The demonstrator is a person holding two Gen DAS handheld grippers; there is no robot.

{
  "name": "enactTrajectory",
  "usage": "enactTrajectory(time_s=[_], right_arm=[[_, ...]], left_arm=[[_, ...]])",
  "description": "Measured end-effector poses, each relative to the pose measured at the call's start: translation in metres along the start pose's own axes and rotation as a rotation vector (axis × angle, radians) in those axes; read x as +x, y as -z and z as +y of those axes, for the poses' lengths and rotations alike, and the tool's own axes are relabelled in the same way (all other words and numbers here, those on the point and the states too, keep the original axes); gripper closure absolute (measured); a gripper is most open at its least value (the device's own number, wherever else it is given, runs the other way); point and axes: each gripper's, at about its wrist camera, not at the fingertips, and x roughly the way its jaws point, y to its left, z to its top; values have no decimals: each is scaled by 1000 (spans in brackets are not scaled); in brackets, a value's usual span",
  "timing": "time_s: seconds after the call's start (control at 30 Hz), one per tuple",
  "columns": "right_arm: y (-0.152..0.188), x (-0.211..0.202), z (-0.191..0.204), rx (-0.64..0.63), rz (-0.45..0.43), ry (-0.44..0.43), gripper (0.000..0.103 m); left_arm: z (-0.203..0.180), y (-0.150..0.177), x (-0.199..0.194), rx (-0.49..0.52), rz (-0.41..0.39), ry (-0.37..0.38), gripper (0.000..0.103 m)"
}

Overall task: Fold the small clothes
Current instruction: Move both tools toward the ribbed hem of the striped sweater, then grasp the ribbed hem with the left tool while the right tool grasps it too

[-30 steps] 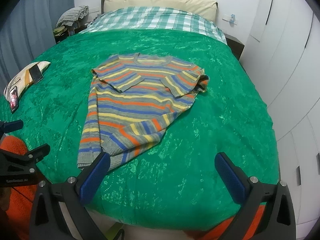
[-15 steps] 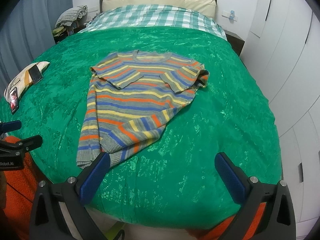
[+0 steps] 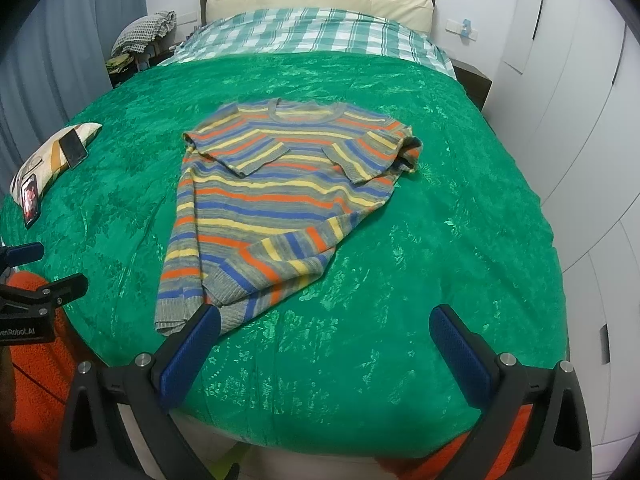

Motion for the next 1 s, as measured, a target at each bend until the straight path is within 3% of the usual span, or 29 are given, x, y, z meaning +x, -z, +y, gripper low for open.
enactTrajectory(time_s=[0.23, 0.33, 0.43, 0.6, 0.67, 0.8, 0.83, 0.87, 0.9, 0.97, 1.0], right_arm=[[3, 3, -11, 46, -16, -12, 0], [9, 15, -19, 74, 9, -6, 0], [15, 34, -26, 92, 54, -31, 0], [0, 80, -24, 160, 163, -226, 1], [-7, 89, -27, 227, 181, -249, 1], [-11, 89, -29, 265, 168, -249, 1], [-10, 91, -28, 257, 179, -255, 1], [-9, 94, -26, 249, 192, -268, 1], [-8, 99, -24, 248, 206, -285, 2], [-6, 113, -18, 266, 251, -338, 18], [-6, 117, -16, 277, 264, -357, 20]], left_arm=[[25, 5, 19, -69, 33, -29, 0], [26, 7, 28, -104, 62, 82, 1], [10, 6, 46, -123, 102, 264, 1], [-33, -7, 77, -32, 105, 297, 4], [-44, -11, 90, -6, 120, 292, 24], [-52, -14, 116, -14, 167, 312, 51], [-51, -13, 120, -20, 171, 325, 78], [-47, -13, 121, -25, 173, 342, 92], [-44, -12, 119, -38, 166, 358, 93], [-30, -11, 113, -80, 151, 396, 95], [-23, -10, 109, -96, 141, 402, 95]])
